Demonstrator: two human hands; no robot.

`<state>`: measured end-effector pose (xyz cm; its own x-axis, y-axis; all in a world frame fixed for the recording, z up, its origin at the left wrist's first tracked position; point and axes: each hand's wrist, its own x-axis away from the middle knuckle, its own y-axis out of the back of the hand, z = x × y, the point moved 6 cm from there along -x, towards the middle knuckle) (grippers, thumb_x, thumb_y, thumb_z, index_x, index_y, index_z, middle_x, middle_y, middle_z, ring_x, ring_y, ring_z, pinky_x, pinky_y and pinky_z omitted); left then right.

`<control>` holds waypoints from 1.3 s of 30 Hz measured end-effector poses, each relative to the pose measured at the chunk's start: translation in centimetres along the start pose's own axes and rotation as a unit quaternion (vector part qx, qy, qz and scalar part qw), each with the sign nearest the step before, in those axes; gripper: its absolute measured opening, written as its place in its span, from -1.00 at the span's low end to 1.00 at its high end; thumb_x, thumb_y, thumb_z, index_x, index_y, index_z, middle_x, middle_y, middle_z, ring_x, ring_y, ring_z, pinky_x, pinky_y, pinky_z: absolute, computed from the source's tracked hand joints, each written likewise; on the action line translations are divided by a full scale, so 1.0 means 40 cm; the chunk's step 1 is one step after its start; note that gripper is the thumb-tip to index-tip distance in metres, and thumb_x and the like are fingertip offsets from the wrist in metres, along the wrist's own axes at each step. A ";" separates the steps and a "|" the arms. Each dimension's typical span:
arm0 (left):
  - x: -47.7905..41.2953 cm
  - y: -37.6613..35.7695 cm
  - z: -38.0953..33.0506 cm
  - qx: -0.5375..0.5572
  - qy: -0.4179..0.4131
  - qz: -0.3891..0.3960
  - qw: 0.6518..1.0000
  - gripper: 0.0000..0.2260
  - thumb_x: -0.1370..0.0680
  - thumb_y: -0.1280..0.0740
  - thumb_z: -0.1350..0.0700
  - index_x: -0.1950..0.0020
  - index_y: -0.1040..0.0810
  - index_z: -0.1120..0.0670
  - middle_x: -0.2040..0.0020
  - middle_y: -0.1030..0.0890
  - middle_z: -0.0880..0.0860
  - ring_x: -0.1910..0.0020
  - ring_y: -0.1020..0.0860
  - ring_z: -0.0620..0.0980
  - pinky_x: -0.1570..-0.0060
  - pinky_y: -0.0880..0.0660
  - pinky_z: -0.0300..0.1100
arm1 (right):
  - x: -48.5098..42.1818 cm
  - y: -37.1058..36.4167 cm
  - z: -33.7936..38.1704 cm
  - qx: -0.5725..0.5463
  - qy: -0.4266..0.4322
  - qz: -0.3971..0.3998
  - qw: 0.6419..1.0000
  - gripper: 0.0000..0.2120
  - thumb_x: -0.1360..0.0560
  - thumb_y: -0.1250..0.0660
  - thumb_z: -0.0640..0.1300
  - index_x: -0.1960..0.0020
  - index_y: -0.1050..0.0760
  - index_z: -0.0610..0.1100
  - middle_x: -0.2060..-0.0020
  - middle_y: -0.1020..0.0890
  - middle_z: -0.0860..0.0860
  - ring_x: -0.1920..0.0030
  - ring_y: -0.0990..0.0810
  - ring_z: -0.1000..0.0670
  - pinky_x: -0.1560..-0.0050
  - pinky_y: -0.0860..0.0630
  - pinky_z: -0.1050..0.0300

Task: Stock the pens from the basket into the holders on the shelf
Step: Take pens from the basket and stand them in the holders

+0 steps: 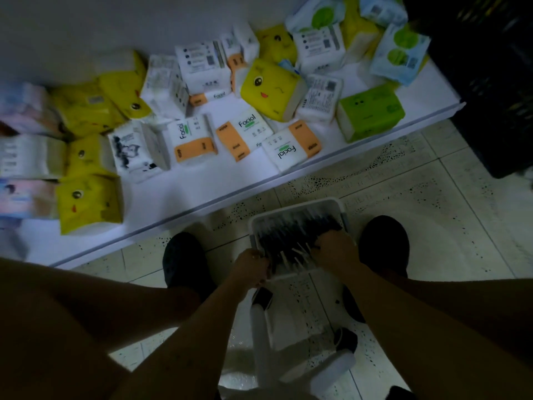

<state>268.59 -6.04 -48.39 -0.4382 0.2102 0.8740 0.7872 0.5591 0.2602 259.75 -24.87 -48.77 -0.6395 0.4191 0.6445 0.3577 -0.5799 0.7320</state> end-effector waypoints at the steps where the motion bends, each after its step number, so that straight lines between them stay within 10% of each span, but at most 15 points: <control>1: 0.008 0.006 -0.003 0.018 -0.007 -0.001 1.000 -0.95 -0.60 -0.24 0.20 -0.04 -0.41 0.08 0.11 -0.61 0.20 0.36 -0.51 -0.03 0.53 -0.41 -0.31 | 0.005 0.008 0.001 -0.025 -0.020 -0.001 0.999 -0.75 -0.59 -0.24 -0.08 0.11 -0.60 -0.20 0.31 -0.55 -0.07 0.23 -0.54 -0.08 0.07 -0.50 0.10; 9: 0.091 -0.014 -0.033 0.115 -0.073 0.059 0.989 -0.74 -0.53 -0.20 0.40 0.11 -0.57 0.09 0.36 -0.67 0.05 0.41 -0.63 -0.03 0.40 -0.54 -0.21 | 0.082 0.056 0.028 -0.228 -0.054 -0.015 0.972 -0.64 -0.51 -0.32 -0.20 -0.29 -0.47 -0.23 -0.19 -0.57 -0.17 -0.17 -0.54 -0.17 -0.18 -0.48 0.01; 14: 0.154 -0.001 -0.065 0.087 -0.114 0.006 0.990 -0.72 -0.56 -0.08 0.34 0.08 -0.58 0.14 0.51 -0.58 0.02 0.57 -0.53 -0.17 0.61 -0.42 -0.29 | 0.138 0.061 0.067 -0.283 -0.062 -0.010 0.957 -0.71 -0.50 -0.23 -0.27 -0.16 -0.48 -0.41 -0.07 -0.54 -0.37 -0.08 -0.56 -0.28 -0.13 -0.50 -0.12; 21: 0.247 0.039 -0.147 0.012 -0.277 -0.039 0.960 -0.79 -0.66 -0.14 -0.01 -0.08 -0.55 0.01 0.17 -0.57 0.04 0.15 -0.58 0.03 0.18 -0.58 -0.05 | 0.215 0.175 0.103 -0.355 -0.018 -0.117 0.927 -0.64 -0.65 -0.07 0.01 0.20 -0.46 -0.13 0.32 -0.50 -0.05 0.28 -0.46 -0.03 0.28 -0.32 0.15; 27: 0.312 0.077 -0.190 0.060 -0.306 -0.091 0.946 -0.77 -0.63 -0.16 0.20 0.15 -0.52 0.04 0.25 -0.57 0.07 0.32 -0.49 0.01 0.29 -0.44 -0.22 | 0.283 0.255 0.158 -0.418 0.044 -0.156 0.894 -0.83 -0.63 -0.18 -0.17 0.05 -0.51 -0.17 0.24 -0.58 -0.08 0.20 -0.54 -0.08 0.14 -0.45 0.06; 31: 0.395 0.121 -0.237 0.074 -0.365 -0.128 0.919 -0.78 -0.65 -0.18 0.02 0.05 -0.57 0.05 0.29 -0.57 0.05 0.40 -0.46 -0.06 0.40 -0.38 -0.26 | 0.316 0.293 0.200 -0.438 0.046 -0.164 0.883 -0.83 -0.62 -0.19 -0.15 0.15 -0.44 -0.05 0.17 -0.62 -0.06 0.17 -0.57 -0.06 0.10 -0.51 0.03; 35: 0.465 0.157 -0.270 0.092 -0.409 -0.129 0.899 -0.83 -0.62 -0.22 -0.07 -0.01 -0.58 -0.08 0.33 -0.56 -0.01 0.45 -0.46 -0.15 0.36 -0.39 -0.23 | 0.363 0.357 0.256 -0.404 0.119 -0.210 0.882 -0.74 -0.66 -0.11 -0.02 -0.16 -0.53 -0.04 0.09 -0.57 0.08 0.04 -0.56 -0.03 0.09 -0.40 0.15; 39: 0.518 0.203 -0.321 0.121 -0.424 -0.124 0.889 -0.81 -0.62 -0.27 0.04 -0.05 -0.61 0.12 0.26 -0.57 0.10 0.41 -0.47 -0.08 0.40 -0.44 -0.23 | 0.396 0.411 0.296 -0.445 0.160 -0.190 0.860 -0.84 -0.64 -0.18 -0.15 -0.01 -0.53 -0.11 0.31 -0.56 0.06 0.37 -0.53 0.11 0.32 -0.41 0.22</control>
<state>271.46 -7.45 -22.91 -0.8357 0.5280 0.1510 0.5491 0.8072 0.2164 263.56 -19.50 -23.92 -0.8004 0.5660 0.1976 -0.4908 -0.8079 0.3262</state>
